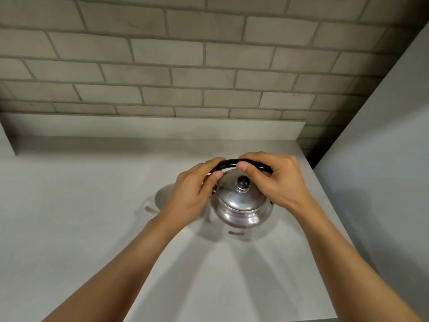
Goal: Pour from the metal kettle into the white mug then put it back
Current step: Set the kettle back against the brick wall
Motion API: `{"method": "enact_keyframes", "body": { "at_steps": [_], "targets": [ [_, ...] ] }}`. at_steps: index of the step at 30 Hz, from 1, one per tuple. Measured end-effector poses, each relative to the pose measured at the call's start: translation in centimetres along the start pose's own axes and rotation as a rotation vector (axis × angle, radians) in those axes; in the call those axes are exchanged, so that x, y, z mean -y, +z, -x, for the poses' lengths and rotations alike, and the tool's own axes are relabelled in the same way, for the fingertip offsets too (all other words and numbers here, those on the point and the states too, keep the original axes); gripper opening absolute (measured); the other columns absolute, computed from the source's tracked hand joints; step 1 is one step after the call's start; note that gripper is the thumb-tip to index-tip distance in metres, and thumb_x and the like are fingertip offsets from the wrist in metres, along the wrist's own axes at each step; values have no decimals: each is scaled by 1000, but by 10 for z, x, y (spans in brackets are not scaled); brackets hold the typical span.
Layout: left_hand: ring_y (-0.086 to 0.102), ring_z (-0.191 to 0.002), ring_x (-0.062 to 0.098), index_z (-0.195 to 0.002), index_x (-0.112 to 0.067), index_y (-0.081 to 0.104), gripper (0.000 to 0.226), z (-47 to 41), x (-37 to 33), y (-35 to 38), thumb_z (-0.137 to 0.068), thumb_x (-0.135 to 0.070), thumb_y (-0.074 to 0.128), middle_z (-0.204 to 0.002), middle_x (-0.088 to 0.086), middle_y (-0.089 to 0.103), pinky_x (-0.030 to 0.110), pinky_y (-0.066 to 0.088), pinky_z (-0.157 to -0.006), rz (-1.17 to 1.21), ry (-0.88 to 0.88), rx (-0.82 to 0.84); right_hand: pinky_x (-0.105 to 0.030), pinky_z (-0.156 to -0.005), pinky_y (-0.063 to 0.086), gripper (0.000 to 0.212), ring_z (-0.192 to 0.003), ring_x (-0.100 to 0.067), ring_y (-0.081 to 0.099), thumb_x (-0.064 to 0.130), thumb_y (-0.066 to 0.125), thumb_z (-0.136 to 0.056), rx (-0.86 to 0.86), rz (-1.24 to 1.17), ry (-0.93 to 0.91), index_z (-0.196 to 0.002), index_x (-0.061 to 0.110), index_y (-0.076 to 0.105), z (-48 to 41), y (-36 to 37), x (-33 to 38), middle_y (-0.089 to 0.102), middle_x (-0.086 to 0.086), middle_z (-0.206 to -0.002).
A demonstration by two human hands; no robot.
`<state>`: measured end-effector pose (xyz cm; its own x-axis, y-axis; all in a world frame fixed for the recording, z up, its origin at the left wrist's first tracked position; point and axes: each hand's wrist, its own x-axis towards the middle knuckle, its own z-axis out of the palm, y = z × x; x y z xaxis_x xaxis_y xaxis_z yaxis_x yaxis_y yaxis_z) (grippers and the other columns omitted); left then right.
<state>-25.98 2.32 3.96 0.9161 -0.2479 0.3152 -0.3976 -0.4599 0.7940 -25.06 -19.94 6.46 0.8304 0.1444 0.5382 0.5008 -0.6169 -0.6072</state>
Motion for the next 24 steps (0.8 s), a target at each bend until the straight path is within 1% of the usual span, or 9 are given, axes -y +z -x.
{"method": "enact_keyframes", "body": {
  "at_steps": [2,4,6,9,13,15,19,20,24],
  "targets": [
    [69,-92,9,-135,-28,65,29,-4,-2,5,-109,-31,51,-102,-12,72,34,56,-85,-20,18,-15,-11,-73,50,22,-82,-3,74,37,74,-95,8,-35,27,-106,21,83,1,-1,-6,80,16,-95],
    [65,-87,5,-131,-28,66,26,-9,-2,8,-110,-30,51,-95,-17,68,31,54,-82,-54,34,-49,-11,-76,49,29,-87,-3,71,42,67,-98,42,-28,29,-116,23,80,0,-4,-13,78,14,-99],
    [67,-90,6,-131,-26,67,26,-16,0,9,-110,-29,51,-96,-15,69,34,56,-85,-39,2,-88,-7,-81,42,41,-94,-3,65,49,54,-104,94,14,47,-133,25,70,-2,-9,-22,69,14,-103],
    [72,-99,22,-136,-21,66,31,-30,1,6,-109,-26,52,-105,-3,74,45,59,-91,-13,-65,-156,-5,-93,36,51,-109,1,58,53,35,-110,144,73,74,-152,31,50,-4,-14,-42,57,21,-111],
    [70,-91,17,-133,-23,66,28,-57,6,0,-111,-27,50,-103,-4,74,35,56,-87,-94,-23,-149,-2,-93,36,44,-105,17,53,44,35,-113,170,89,52,-153,32,45,-23,-9,-66,56,21,-120],
    [68,-88,14,-136,-25,64,29,-73,13,-2,-111,-27,48,-106,-4,74,31,53,-86,-138,-17,-135,-8,-90,43,40,-95,15,56,39,36,-112,157,78,35,-149,31,49,-39,-2,-78,57,20,-112],
    [65,-92,17,-150,-28,56,40,-116,38,-2,-111,-20,48,-112,6,72,31,53,-92,-122,-58,-119,-35,-92,56,38,-92,-3,62,31,39,-112,172,55,61,-146,29,53,-81,15,-103,62,10,-109],
    [65,-91,19,-151,-31,54,42,-155,58,-6,-111,-18,48,-109,7,71,33,53,-92,-122,-75,-108,-39,-91,57,37,-92,-10,65,30,39,-111,163,55,94,-146,29,54,-114,29,-121,63,7,-108],
    [68,-96,19,-148,-38,56,43,-187,91,-4,-110,-18,49,-113,4,71,39,56,-99,-56,-148,-112,-45,-88,58,35,-87,-21,68,30,37,-108,220,48,136,-139,32,54,-141,48,-134,66,-1,-101]
  ]
}}
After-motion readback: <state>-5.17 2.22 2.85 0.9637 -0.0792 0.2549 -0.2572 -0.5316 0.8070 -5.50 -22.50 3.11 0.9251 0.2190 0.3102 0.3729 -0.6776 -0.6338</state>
